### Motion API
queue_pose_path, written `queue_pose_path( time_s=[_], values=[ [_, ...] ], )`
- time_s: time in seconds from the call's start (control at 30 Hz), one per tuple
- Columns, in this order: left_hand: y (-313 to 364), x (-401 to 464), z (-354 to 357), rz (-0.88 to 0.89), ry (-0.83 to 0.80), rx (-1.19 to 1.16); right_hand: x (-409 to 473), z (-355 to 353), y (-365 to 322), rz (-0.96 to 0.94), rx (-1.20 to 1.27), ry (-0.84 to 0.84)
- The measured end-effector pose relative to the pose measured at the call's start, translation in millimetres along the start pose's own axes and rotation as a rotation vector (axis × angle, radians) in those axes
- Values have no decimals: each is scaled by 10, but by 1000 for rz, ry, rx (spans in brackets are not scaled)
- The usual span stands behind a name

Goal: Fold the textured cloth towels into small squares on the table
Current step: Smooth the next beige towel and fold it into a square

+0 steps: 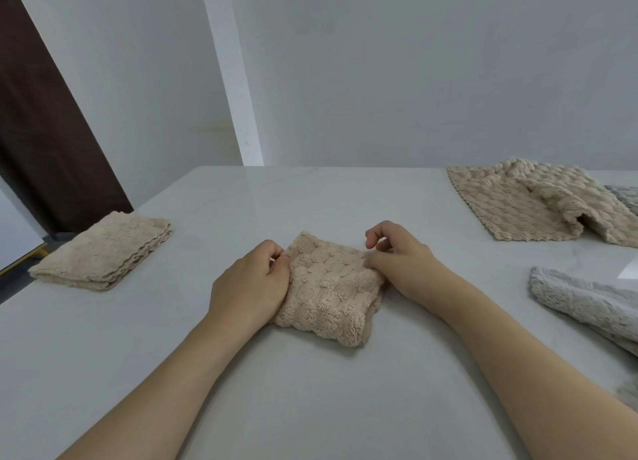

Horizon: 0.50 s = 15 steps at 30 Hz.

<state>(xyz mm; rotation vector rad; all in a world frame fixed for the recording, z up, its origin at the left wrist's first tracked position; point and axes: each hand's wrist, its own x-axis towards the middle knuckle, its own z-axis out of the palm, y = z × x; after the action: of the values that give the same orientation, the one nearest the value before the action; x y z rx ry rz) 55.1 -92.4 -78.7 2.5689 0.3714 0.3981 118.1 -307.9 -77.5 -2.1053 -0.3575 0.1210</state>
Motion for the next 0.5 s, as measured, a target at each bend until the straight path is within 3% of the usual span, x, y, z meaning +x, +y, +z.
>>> queue_pose_path(
  time_s=[0.13, 0.33, 0.5],
  values=[
    [-16, 8, 5, 7, -3, 15, -29, 10, -19, -119, -73, 39],
    [-23, 5, 3, 14, -3, 24, -29, 40, -43, -160, -427, -4],
    [-12, 4, 0, 11, -5, 25, -13, -2, 9, -165, -128, -39]
  ],
)
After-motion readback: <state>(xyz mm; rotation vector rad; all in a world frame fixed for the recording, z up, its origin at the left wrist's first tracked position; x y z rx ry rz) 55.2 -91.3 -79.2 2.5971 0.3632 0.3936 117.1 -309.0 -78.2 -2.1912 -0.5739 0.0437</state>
